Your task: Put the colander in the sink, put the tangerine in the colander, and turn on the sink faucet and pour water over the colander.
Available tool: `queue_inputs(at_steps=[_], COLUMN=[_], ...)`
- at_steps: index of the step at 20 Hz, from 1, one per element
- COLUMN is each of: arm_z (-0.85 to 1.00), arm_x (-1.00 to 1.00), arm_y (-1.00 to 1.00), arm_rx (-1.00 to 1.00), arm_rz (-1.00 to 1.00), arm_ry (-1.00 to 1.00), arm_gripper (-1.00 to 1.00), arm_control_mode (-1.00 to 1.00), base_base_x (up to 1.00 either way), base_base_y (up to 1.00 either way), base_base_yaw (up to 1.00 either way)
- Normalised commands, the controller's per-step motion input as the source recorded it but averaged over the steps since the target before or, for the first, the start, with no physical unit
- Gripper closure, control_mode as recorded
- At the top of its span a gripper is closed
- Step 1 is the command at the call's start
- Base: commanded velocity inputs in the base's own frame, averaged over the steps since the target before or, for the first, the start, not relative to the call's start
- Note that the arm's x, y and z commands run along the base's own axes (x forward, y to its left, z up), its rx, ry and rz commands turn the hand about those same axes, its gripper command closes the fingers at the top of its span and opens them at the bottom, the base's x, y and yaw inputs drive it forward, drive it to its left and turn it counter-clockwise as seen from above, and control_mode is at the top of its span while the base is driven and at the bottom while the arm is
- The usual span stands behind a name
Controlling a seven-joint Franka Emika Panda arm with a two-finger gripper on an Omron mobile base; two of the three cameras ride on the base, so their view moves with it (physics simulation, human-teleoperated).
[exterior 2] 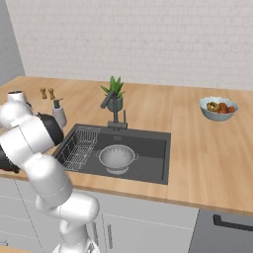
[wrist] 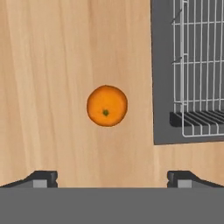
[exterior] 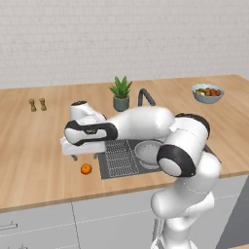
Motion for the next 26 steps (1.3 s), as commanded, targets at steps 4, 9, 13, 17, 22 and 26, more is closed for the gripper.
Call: queue_inputs(at_steps=[4,9,13,17,22,26], arm_z=[-0.33,-0.33,-0.23,-0.23,-0.24,-0.23], arm_x=[0.16,0.15,0.09,0.01,0.1,0.0], arm_y=[0.02,0.0,0.0,0.0,0.0,0.0], arm_rx=[0.0,0.0,0.0,0.0,0.0,0.0], arm_rz=[0.0,0.0,0.0,0.0,0.0,0.0], arm_ry=[0.0,0.0,0.0,0.0,0.0,0.0], arm_gripper=[-1.0,-1.0,-1.0,-1.0,-1.0,-1.0], arm_control_mode=[-1.0,-1.0,-1.0,-1.0,-1.0,-1.0], base_base_x=[0.0,0.0,0.0,0.0,0.0,0.0], base_base_y=[0.0,0.0,0.0,0.0,0.0,0.0], base_base_yaw=[0.0,0.0,0.0,0.0,0.0,0.0])
